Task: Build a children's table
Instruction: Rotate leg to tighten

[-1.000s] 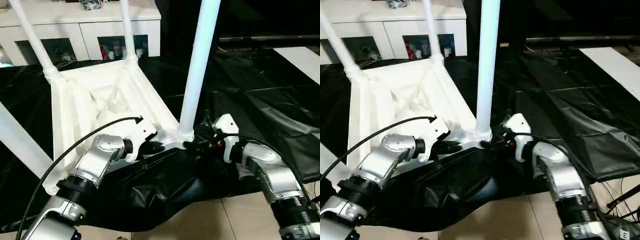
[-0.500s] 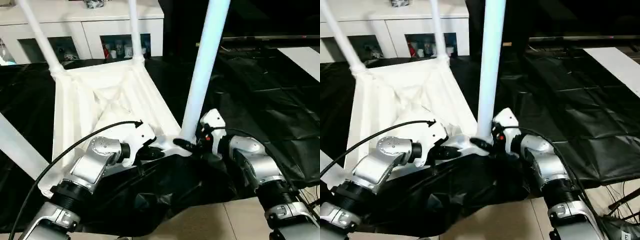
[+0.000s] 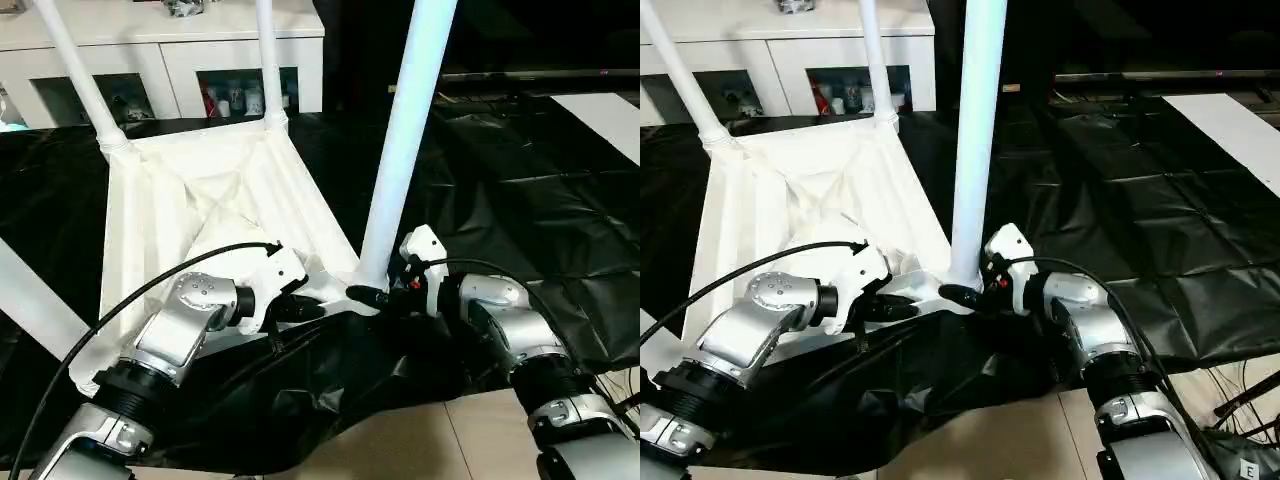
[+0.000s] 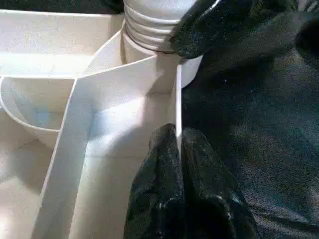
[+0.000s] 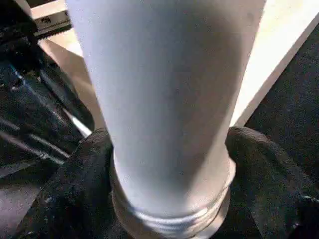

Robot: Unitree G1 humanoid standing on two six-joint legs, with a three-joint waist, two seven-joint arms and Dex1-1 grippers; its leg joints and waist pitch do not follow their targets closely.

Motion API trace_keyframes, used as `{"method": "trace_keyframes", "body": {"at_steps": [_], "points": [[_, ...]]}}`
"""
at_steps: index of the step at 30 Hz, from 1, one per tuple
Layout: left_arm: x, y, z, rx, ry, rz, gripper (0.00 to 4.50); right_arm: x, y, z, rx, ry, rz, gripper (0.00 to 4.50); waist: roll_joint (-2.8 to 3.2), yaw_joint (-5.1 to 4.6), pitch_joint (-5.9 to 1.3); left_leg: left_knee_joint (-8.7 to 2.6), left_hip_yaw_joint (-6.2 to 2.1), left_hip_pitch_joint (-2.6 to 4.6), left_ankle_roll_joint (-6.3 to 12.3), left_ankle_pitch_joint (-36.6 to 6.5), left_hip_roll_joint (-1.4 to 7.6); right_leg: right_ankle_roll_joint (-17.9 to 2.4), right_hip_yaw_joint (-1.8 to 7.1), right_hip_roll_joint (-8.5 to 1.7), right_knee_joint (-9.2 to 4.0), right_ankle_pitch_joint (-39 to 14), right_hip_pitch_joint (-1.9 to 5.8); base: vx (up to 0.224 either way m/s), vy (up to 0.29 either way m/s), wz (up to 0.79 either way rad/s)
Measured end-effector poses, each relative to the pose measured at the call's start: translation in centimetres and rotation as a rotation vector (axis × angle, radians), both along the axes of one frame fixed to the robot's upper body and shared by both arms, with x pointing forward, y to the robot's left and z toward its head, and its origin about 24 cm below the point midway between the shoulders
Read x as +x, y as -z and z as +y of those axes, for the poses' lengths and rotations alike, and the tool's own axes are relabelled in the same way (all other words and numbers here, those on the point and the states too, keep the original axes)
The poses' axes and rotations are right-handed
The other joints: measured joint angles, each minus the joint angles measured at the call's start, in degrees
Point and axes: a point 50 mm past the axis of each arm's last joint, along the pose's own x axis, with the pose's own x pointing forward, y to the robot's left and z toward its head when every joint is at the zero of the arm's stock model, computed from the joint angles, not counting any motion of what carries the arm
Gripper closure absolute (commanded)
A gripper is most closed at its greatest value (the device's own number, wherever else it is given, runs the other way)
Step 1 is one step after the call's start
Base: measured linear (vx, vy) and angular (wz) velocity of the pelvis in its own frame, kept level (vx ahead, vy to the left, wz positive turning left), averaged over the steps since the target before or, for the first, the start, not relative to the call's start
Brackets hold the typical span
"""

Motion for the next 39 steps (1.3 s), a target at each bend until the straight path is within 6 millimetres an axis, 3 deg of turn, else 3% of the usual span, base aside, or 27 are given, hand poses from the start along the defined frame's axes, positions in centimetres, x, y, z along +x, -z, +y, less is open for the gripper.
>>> {"method": "trace_keyframes", "body": {"at_steps": [7, 18, 31, 38, 39], "points": [[0.0, 0.0, 0.1, -0.001, 0.003, 0.007, 4.50, 0.0, 0.2, -0.1, 0.001, -0.018, 0.001, 1.71, -0.01, 0.01, -0.01, 0.01, 0.00, 0.01, 0.00, 0.0, 0.01, 0.0, -0.01, 0.00, 0.03, 0.0, 0.00, 0.000, 0.000, 0.00], [0.3, 0.2, 0.3, -0.002, -0.020, 0.009, 4.50, 0.1, 0.6, 0.5, 0.024, 0.010, 0.001, 1.76, -0.10, -0.26, -0.05, 0.05, 0.00, 0.12, 0.00, 0.0, 0.01, 0.0, 0.01, 0.00, 0.16, 0.0, 0.01, 0.000, 0.000, 0.00], [3.1, 0.5, -3.2, -0.003, -0.278, -0.062, 4.50, 2.3, 1.7, 4.4, 0.102, 0.628, -0.029, 1.76, -0.05, -0.78, -0.09, 0.05, 0.02, 0.48, -0.03, 0.0, -0.01, 0.2, 0.08, 0.00, 0.06, -0.1, 0.24, 0.000, 0.000, 0.00], [3.2, 0.5, -3.8, -0.005, -0.285, -0.078, 4.50, 2.3, 1.8, 4.9, 0.115, 0.690, -0.052, 1.76, -0.06, -0.55, -0.10, -0.12, 0.03, 0.66, -0.03, 0.0, -0.08, 0.0, 0.09, -0.05, -0.08, 0.0, 0.46, 0.000, 0.000, 0.00], [3.2, 0.5, -3.8, -0.005, -0.281, -0.082, 4.50, 2.3, 1.9, 4.9, 0.118, 0.688, -0.055, 1.41, -0.06, -0.52, -0.10, -0.18, 0.02, 0.67, -0.03, 0.0, -0.08, 0.0, 0.07, -0.05, -0.08, 0.0, 0.46, 0.000, 0.000, 0.00]]}}
